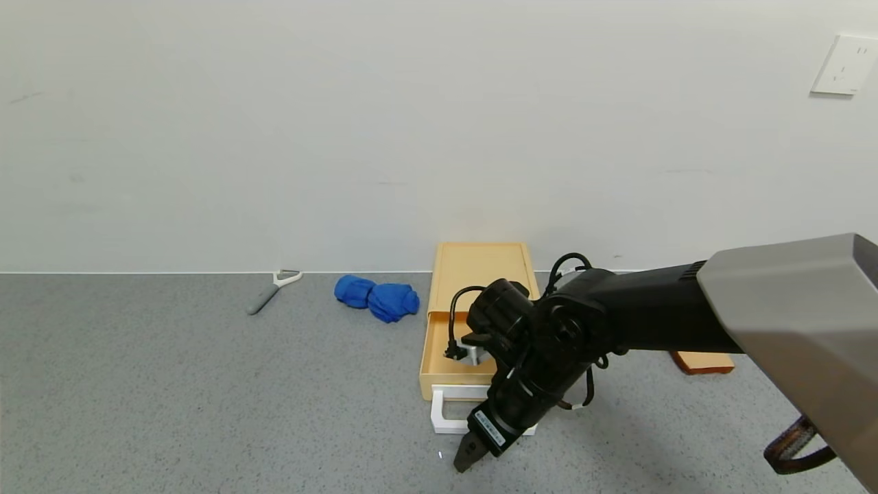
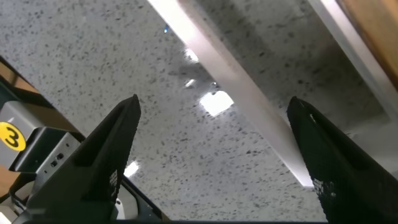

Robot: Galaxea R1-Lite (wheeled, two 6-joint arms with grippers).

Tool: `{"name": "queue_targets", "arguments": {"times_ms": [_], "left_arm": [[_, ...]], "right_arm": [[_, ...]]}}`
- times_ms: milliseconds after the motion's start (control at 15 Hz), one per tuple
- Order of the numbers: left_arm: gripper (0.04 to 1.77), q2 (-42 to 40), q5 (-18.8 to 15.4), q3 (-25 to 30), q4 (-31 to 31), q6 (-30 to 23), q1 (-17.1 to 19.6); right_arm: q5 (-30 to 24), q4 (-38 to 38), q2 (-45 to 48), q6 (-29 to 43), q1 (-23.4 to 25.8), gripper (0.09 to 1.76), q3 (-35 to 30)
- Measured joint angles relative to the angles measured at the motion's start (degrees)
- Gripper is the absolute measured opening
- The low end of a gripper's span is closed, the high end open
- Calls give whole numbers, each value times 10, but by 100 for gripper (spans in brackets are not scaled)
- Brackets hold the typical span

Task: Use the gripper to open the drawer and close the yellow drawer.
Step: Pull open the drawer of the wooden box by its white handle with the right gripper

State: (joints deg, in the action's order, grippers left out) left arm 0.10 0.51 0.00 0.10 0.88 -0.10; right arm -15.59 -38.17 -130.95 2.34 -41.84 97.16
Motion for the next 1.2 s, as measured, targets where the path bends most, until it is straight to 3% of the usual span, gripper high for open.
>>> {"name": "queue_targets", "arguments": {"times_ms": [667, 1200], "left_arm": [[172, 0, 0, 0, 0, 0, 0], [172, 0, 0, 0, 0, 0, 0]], "right_arm": [[1, 3, 32, 25, -30, 171, -61], [0, 2, 53, 32, -43, 171, -74]]}}
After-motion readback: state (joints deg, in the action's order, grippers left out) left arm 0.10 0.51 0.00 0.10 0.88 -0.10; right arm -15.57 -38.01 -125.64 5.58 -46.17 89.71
